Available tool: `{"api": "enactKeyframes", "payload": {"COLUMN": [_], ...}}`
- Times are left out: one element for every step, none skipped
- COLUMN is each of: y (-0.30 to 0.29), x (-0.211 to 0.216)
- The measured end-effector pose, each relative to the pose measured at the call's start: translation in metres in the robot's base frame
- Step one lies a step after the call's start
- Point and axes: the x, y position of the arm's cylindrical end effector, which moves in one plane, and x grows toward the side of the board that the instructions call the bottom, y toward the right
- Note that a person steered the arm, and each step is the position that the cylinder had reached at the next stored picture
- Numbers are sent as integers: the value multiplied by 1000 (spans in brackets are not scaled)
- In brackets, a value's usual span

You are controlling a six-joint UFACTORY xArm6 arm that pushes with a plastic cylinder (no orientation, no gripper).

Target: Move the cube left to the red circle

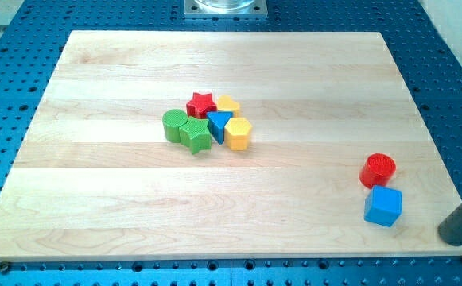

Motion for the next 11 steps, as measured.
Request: {"api": "enactKeyframes", "payload": {"y": [-25,-64,-99,-92,-40,-107,-127,-101,-89,-107,-61], "x": [-4,-3,-5,-3,-8,-26,-29,-21,-63,-62,-43]}}
